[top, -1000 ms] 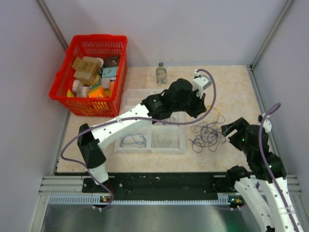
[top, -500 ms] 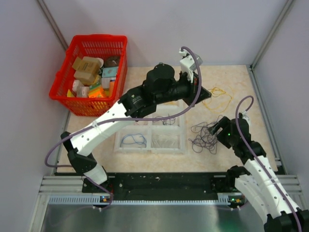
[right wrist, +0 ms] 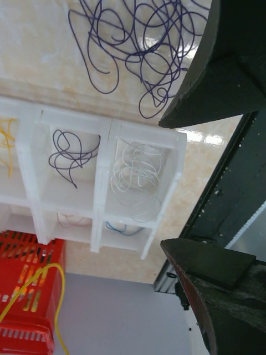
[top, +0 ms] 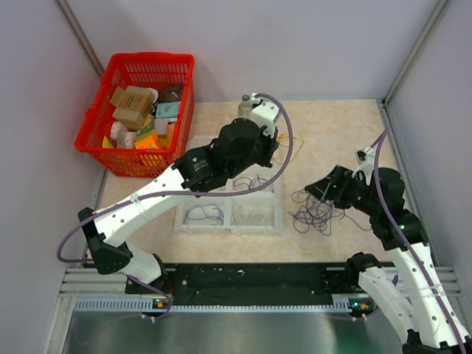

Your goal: Untangle the cables

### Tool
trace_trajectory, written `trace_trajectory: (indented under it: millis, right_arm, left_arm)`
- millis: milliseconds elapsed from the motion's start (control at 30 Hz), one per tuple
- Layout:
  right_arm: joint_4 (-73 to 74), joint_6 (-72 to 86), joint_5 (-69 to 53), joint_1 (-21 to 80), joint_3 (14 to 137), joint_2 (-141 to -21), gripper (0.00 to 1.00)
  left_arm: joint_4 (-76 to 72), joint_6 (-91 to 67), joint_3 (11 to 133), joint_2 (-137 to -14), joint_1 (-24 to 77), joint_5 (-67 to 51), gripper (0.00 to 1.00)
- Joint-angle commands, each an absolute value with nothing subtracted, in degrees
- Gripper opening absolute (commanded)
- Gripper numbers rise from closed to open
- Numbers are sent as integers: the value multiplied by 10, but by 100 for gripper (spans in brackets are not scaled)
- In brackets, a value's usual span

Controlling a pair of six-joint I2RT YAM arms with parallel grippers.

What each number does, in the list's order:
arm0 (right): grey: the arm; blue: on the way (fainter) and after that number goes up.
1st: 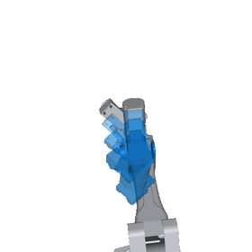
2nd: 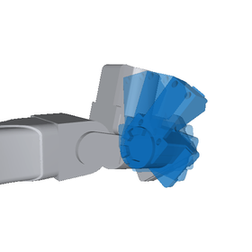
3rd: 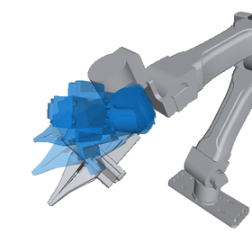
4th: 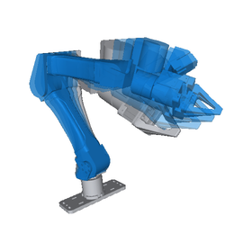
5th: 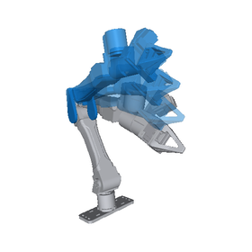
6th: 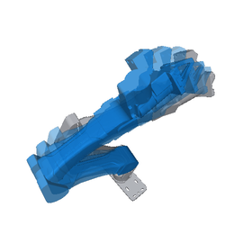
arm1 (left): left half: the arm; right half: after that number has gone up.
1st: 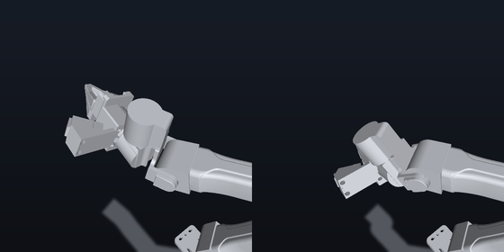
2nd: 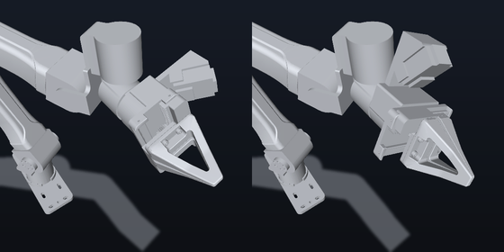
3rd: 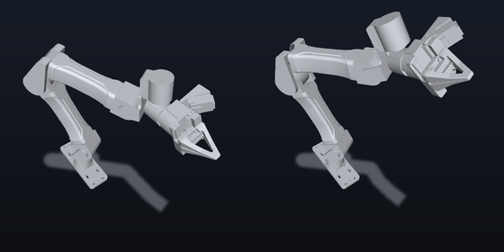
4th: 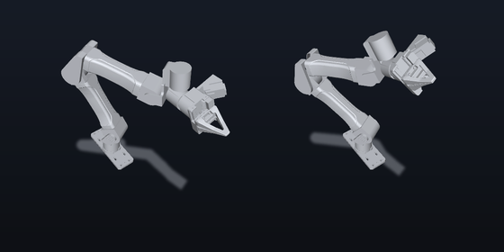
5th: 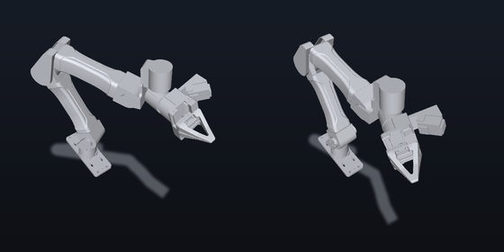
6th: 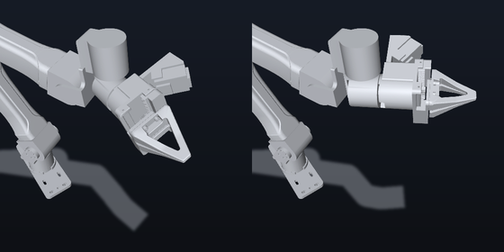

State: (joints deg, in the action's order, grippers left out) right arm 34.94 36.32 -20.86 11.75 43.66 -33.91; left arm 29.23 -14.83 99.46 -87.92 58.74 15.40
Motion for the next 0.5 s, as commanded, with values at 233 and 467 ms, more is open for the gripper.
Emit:
trace_trajectory:
  millis: [233,467]
  right_arm:
    - [142,294,-452,131,501,-438,81]
    - [65,296,-483,182,515,-538,79]
  left_arm:
    - [157,-64,822,-761,560,118,0]
    - [145,-118,795,-775,482,-67,0]
